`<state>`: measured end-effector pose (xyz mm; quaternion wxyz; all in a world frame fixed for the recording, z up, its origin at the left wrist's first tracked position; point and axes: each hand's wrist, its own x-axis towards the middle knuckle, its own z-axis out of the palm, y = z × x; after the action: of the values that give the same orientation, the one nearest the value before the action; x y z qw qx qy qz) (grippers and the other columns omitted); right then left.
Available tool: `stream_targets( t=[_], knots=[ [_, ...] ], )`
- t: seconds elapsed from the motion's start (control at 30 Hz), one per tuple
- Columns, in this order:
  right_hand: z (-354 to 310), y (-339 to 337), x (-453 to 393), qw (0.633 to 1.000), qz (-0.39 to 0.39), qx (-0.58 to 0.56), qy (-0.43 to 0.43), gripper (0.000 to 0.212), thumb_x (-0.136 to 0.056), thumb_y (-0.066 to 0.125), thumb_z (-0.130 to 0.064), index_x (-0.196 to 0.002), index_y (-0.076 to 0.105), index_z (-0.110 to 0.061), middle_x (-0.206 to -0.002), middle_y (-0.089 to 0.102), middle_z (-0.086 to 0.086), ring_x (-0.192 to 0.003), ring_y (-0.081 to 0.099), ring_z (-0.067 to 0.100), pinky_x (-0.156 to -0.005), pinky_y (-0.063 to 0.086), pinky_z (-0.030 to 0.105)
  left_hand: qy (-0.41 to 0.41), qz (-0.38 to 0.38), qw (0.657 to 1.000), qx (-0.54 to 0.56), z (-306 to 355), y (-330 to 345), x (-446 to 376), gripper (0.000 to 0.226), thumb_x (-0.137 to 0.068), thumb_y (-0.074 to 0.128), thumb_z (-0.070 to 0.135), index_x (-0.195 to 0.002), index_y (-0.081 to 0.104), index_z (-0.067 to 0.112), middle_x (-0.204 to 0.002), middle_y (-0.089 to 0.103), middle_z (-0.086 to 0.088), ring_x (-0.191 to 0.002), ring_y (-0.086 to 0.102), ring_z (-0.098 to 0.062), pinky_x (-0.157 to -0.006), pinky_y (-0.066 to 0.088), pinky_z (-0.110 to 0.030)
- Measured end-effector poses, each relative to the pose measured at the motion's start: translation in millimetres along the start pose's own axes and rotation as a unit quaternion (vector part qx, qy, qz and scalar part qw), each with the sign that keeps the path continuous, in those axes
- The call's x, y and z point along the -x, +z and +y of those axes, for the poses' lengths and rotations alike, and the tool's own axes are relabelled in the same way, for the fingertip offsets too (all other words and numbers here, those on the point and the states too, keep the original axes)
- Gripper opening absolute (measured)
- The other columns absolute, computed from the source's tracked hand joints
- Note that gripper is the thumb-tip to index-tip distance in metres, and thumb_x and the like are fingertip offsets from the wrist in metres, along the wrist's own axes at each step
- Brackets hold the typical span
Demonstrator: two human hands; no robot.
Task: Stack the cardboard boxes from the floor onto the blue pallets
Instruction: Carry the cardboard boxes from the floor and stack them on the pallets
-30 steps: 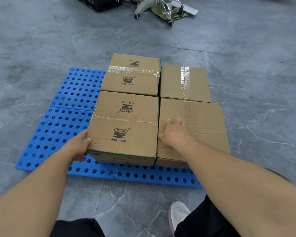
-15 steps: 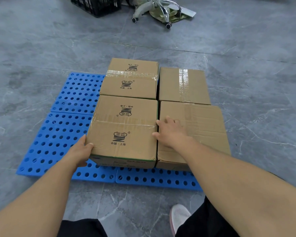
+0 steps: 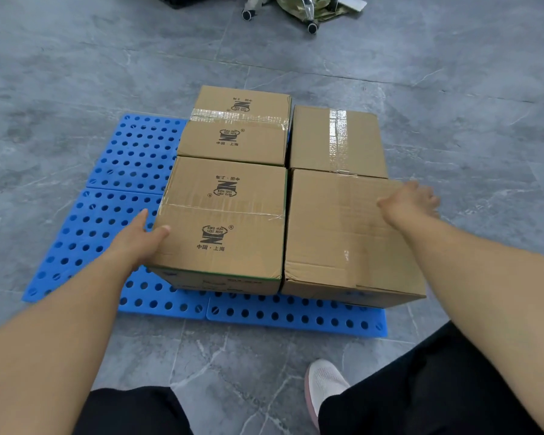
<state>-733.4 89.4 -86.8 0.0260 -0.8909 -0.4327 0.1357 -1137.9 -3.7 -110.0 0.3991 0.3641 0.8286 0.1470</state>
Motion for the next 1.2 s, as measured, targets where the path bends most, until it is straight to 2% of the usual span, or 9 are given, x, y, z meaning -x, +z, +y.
stream_targets(
  t=[0.07, 0.13, 0.27, 0.5, 0.87, 1.1, 1.2],
  knots=[
    [9, 3, -9, 0.998, -0.037, -0.007, 0.045, 0.063, -0.087, 0.06, -0.029, -0.138, 0.033, -0.003, -0.143, 0.034, 0.018, -0.131, 0.032, 0.034, -0.105, 0.031, 0.042, 0.01, 0.005, 1.0, -0.002, 9, 1, -6, 0.07, -0.092, 0.05, 0.041, -0.149, 0.012, 0.027, -0.154, 0.025, -0.006, -0.138, 0.028, -0.031, -0.109, 0.027, -0.05],
    [14, 9, -12, 0.995, -0.079, -0.006, 0.054, 0.058, -0.088, 0.059, -0.026, -0.136, 0.038, -0.001, -0.141, 0.039, 0.019, -0.129, 0.039, 0.035, -0.104, 0.034, 0.039, 0.015, 0.0, 1.0, -0.018, 19, 4, -10, 0.07, -0.091, 0.052, 0.04, -0.149, 0.015, 0.023, -0.154, 0.024, -0.007, -0.138, 0.027, -0.031, -0.111, 0.026, -0.05],
    [14, 12, -14, 0.991, -0.128, -0.006, 0.029, 0.049, -0.09, 0.056, -0.027, -0.132, 0.048, -0.002, -0.137, 0.045, 0.02, -0.124, 0.046, 0.036, -0.102, 0.038, 0.038, 0.023, -0.002, 0.998, -0.059, 30, 11, -11, 0.06, -0.089, 0.056, 0.032, -0.142, 0.032, 0.016, -0.142, 0.041, -0.011, -0.127, 0.04, -0.033, -0.104, 0.031, -0.046],
    [7, 14, -14, 0.992, -0.124, -0.013, 0.011, 0.05, -0.09, 0.058, -0.029, -0.131, 0.048, -0.002, -0.138, 0.044, 0.02, -0.124, 0.045, 0.038, -0.101, 0.039, 0.038, 0.02, 0.021, 0.997, -0.077, 28, 15, -8, 0.061, -0.087, 0.06, 0.022, -0.141, 0.033, 0.019, -0.135, 0.046, -0.012, -0.12, 0.043, -0.034, -0.098, 0.035, -0.047],
    [9, 14, -14, 0.991, -0.131, -0.02, 0.013, 0.053, -0.09, 0.057, -0.029, -0.134, 0.044, -0.003, -0.139, 0.042, 0.018, -0.124, 0.045, 0.036, -0.102, 0.039, 0.038, 0.014, 0.032, 0.992, -0.119, 34, 17, -5, 0.059, -0.088, 0.06, 0.023, -0.14, 0.032, 0.018, -0.133, 0.046, -0.013, -0.12, 0.043, -0.036, -0.094, 0.037, -0.047],
    [7, 12, -11, 0.99, -0.138, -0.009, 0.018, 0.053, -0.09, 0.057, -0.029, -0.135, 0.044, -0.004, -0.139, 0.043, 0.017, -0.124, 0.045, 0.035, -0.101, 0.039, 0.039, 0.013, 0.021, 0.993, -0.113, 33, 14, -6, 0.06, -0.088, 0.06, 0.024, -0.14, 0.031, 0.018, -0.134, 0.045, -0.015, -0.12, 0.042, -0.037, -0.098, 0.035, -0.049],
    [4, 12, -9, 0.992, -0.127, -0.008, 0.026, 0.051, -0.09, 0.056, -0.024, -0.135, 0.043, -0.004, -0.14, 0.041, 0.016, -0.126, 0.043, 0.035, -0.103, 0.038, 0.039, 0.024, 0.033, 0.994, -0.103, 37, 14, -4, 0.055, -0.087, 0.059, 0.019, -0.136, 0.034, 0.016, -0.13, 0.047, -0.016, -0.116, 0.045, -0.037, -0.094, 0.037, -0.048]
  ],
)
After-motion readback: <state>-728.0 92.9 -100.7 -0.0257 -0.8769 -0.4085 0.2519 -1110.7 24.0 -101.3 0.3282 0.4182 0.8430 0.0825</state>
